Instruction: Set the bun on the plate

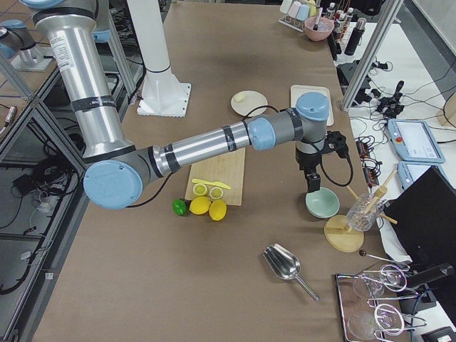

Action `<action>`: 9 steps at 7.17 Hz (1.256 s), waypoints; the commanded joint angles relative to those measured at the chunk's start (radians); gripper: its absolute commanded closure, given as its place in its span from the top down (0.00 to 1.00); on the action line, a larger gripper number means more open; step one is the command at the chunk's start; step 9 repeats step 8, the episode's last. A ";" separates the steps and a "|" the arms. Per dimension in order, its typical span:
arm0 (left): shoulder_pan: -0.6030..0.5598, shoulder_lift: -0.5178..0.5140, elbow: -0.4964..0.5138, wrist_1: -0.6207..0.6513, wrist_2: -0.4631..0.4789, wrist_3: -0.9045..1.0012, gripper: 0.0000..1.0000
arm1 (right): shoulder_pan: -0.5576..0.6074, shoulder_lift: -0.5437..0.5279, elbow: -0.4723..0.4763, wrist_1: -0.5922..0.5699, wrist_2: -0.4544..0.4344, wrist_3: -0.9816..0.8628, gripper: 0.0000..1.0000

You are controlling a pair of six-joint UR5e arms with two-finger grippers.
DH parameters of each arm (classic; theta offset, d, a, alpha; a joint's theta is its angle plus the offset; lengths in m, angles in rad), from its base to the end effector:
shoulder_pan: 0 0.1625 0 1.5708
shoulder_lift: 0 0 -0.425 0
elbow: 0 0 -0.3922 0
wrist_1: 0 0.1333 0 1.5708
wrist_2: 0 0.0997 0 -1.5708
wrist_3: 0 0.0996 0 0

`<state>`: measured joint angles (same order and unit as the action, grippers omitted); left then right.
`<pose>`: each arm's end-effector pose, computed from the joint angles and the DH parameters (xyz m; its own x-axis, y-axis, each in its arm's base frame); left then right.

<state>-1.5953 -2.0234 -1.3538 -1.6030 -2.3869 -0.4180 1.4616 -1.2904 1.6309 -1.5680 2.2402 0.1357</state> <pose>-0.0774 -0.6797 0.4926 0.6206 -0.2306 -0.7494 0.3015 0.9525 -0.0433 0.0049 -0.6116 0.4799 0.7637 -0.1638 0.6245 -0.0007 0.9671 0.2544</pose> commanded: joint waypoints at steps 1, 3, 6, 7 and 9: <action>0.000 -0.001 -0.002 -0.002 0.000 -0.004 0.98 | 0.009 -0.003 -0.012 -0.003 0.004 0.005 1.00; -0.002 -0.006 -0.001 -0.002 0.000 -0.007 0.98 | 0.008 0.005 -0.012 0.000 0.004 0.048 1.00; -0.006 -0.008 -0.005 -0.002 -0.006 -0.098 0.98 | 0.008 0.011 -0.016 0.002 0.004 0.065 1.00; -0.018 -0.008 -0.008 -0.005 -0.011 -0.120 0.98 | 0.008 0.013 -0.017 0.002 0.004 0.065 1.00; -0.026 -0.005 -0.008 -0.009 -0.011 -0.120 0.98 | 0.008 0.011 -0.019 0.002 0.006 0.065 1.00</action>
